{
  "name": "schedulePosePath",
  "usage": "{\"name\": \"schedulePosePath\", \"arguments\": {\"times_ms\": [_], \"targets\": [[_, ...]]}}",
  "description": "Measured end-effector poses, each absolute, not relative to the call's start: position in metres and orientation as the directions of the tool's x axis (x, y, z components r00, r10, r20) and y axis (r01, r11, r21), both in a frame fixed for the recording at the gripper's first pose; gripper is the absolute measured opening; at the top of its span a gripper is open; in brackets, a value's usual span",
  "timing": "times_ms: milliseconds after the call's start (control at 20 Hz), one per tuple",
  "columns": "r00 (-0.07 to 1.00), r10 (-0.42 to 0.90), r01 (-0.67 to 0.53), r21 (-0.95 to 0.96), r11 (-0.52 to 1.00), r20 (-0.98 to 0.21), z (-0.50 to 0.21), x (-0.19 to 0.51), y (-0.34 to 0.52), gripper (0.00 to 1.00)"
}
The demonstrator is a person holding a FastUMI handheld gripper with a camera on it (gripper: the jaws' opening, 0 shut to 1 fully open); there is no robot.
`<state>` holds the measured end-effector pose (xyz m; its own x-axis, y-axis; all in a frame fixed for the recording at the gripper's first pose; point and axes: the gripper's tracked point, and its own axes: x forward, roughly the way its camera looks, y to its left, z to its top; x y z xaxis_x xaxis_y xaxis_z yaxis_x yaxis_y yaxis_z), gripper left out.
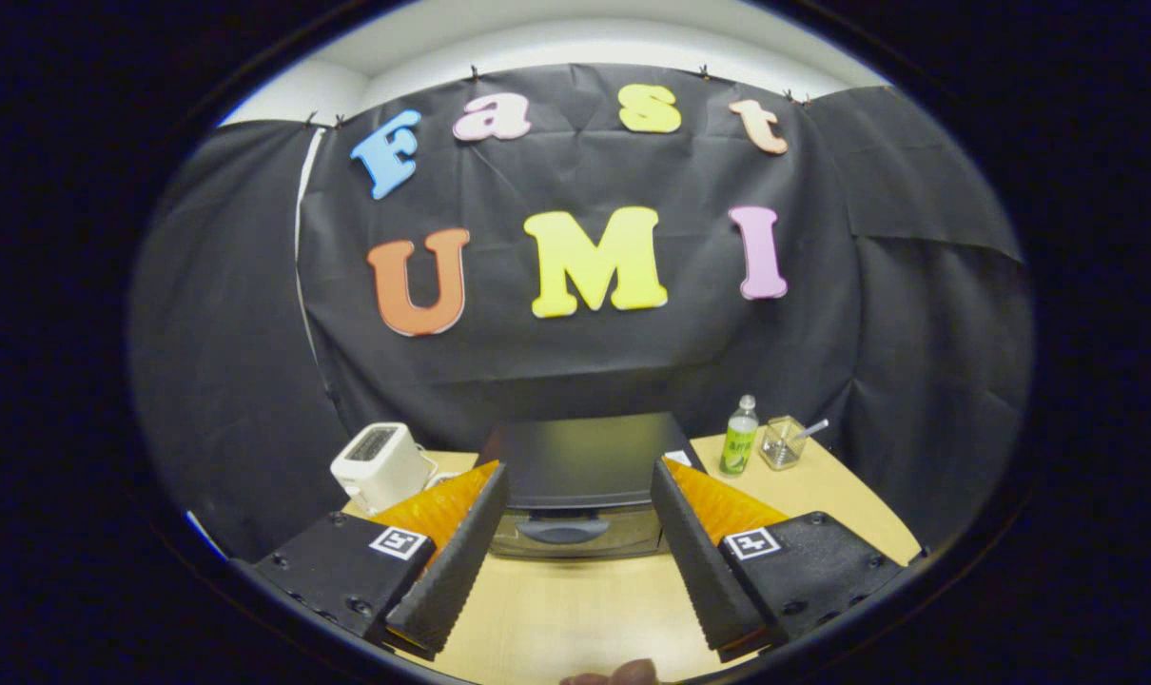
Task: Open the toaster oven, put the food inside, and close the toaster oven door.
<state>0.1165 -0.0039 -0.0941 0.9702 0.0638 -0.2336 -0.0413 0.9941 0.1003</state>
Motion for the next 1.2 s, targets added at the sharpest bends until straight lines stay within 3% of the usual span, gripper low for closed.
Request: {"name": "schedulePosePath", "arguments": {"times_ms": [150,450,1200], "targets": [[0.984,0.057,-0.039,0.112,0.993,-0.167,-0.047,0.092,-0.006,0.99],[0.986,0.073,-0.064,0.062,0.996,-0.147,-0.007,0.036,0.002,0.99],[0.991,0.082,-0.070,0.106,0.992,-0.106,0.002,-0.013,0.007,1.00]]}}
